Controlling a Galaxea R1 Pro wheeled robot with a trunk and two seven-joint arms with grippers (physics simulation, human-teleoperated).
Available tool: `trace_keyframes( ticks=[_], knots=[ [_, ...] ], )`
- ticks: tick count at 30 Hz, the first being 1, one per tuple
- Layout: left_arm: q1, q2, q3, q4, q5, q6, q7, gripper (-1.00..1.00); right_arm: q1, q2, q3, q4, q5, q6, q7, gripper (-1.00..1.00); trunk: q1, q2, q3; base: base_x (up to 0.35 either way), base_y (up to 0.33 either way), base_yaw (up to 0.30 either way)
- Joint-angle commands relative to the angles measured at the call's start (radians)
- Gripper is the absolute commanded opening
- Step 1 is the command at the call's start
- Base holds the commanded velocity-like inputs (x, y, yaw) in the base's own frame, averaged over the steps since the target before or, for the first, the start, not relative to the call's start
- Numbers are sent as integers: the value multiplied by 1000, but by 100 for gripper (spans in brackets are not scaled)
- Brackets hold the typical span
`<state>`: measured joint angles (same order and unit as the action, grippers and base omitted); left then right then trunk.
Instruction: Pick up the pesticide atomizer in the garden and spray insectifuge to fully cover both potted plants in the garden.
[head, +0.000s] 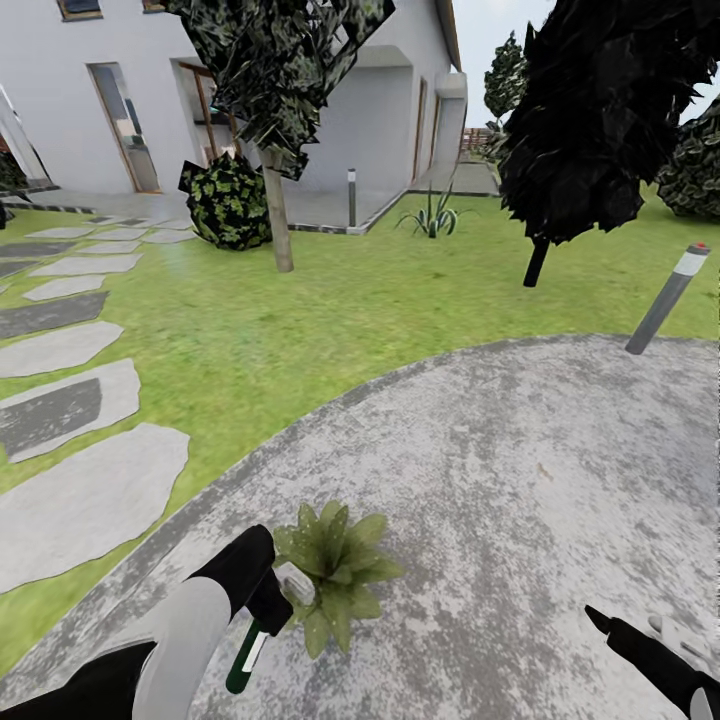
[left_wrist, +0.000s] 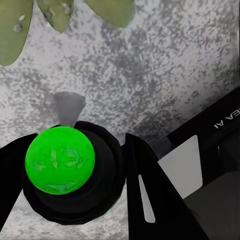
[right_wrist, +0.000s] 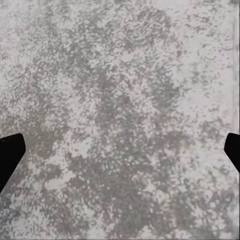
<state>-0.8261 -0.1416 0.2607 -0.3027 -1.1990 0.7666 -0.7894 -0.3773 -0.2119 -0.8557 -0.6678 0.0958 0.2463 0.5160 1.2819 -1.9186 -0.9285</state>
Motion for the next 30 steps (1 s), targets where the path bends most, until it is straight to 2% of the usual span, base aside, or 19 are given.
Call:
trace_keyframes(
  ticks=[1, 6, 10, 26, 30],
  knots=[
    [-1, -1, 8, -2, -10, 5, -7, -100, -1, 0, -6, -1, 10, 4, 9, 100, 0, 0, -1, 0, -300, 1],
    [0, -1, 9, -2, -10, 5, -7, -100, -1, 0, -6, -1, 10, 4, 8, 100, 0, 0, -1, 0, -307, 35],
    [0, -1, 9, -2, -10, 4, -7, -100, -1, 1, -6, -1, 10, 4, 7, 100, 0, 0, -1, 0, -260, 226],
    [0, -1, 8, -2, -10, 4, -7, -100, -1, 1, -6, -1, 10, 4, 9, 100, 0, 0, -1, 0, -12, 255],
    [0, -1, 8, -2, -10, 5, -7, -100, -1, 1, -6, -1, 10, 4, 8, 100, 0, 0, -1, 33, -28, 75]
  ],
)
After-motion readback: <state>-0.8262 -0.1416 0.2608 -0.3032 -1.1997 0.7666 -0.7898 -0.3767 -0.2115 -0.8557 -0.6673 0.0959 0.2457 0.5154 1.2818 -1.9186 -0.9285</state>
